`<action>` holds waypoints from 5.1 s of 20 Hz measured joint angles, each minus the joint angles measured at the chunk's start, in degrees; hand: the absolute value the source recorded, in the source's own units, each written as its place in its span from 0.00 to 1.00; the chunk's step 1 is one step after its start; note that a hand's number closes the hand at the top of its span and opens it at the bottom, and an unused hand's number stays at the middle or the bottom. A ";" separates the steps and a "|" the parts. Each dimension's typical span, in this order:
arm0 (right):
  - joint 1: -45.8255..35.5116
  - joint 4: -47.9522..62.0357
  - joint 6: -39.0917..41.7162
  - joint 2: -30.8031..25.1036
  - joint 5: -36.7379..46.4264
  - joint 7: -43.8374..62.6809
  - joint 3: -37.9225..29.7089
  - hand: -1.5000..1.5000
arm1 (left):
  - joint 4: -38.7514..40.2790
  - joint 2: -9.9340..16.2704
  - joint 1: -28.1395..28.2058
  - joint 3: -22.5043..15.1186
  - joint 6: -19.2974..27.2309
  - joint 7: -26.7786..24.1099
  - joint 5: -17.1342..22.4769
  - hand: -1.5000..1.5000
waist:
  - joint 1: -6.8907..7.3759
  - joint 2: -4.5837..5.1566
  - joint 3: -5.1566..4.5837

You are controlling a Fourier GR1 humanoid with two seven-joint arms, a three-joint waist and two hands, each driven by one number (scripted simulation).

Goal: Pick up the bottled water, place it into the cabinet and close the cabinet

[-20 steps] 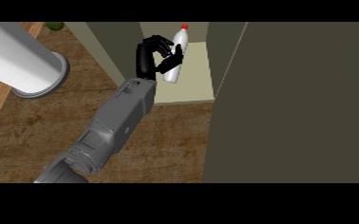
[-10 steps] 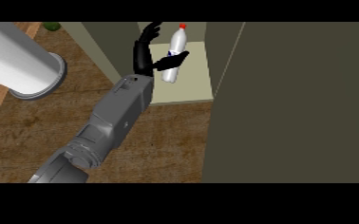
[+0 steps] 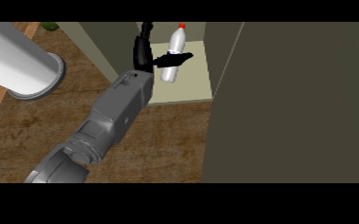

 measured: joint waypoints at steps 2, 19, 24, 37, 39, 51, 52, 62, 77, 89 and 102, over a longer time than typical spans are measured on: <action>0.11 -0.01 0.43 -0.07 -0.14 -0.01 -0.40 0.00 | -0.38 -0.13 0.33 0.37 -1.91 -0.75 0.17 0.00 | 0.09 -0.05 0.00; 0.39 -0.41 1.03 0.58 -0.42 2.15 -2.18 0.00 | -17.65 -0.66 6.73 -3.63 -18.47 1.56 6.53 0.00 | 2.74 -1.55 0.04; 1.49 -0.56 0.67 0.91 -0.11 1.88 -0.77 0.00 | -29.70 -0.64 14.70 -7.92 -16.72 4.67 7.66 1.00 | 4.08 -2.00 0.04; -2.63 -0.29 4.73 -5.40 1.31 7.44 2.89 1.00 | -63.72 6.88 41.92 -17.05 -12.41 12.67 4.02 1.00 | 5.79 -2.20 0.03; -3.43 -0.36 4.73 -5.13 1.37 9.76 5.55 1.00 | -68.32 8.81 45.66 -17.28 -12.04 13.05 3.55 1.00 | 5.57 -2.07 0.04; -12.56 1.56 1.10 2.43 4.36 22.49 17.35 1.00 | -91.76 19.86 67.89 -16.45 -13.08 13.12 2.33 1.00 | 5.21 -1.75 0.03; -13.56 1.96 0.78 3.37 4.99 23.57 18.16 1.00 | -92.83 20.82 69.55 -15.83 -13.96 12.81 2.86 1.00 | 5.26 -1.77 0.01; -30.12 7.62 -5.30 6.51 12.92 29.12 26.51 1.00 | -97.69 25.17 78.61 -10.31 -19.29 9.87 6.13 1.00 | 5.85 -1.77 -0.12; -55.87 32.67 -20.10 13.27 1.93 28.53 13.70 1.00 | -99.23 31.28 86.09 -2.31 -29.03 8.16 10.87 1.00 | 6.99 -1.21 -0.05; -67.16 64.03 -3.62 13.65 -15.20 13.23 -4.73 1.00 | -101.16 32.37 90.60 2.25 -33.61 8.00 12.23 1.00 | 6.38 -1.60 0.05; -71.46 76.52 11.65 13.11 -19.07 1.11 -7.46 1.00 | -100.76 32.44 89.94 3.15 -35.84 8.71 11.82 1.00 | 7.77 -3.11 -0.73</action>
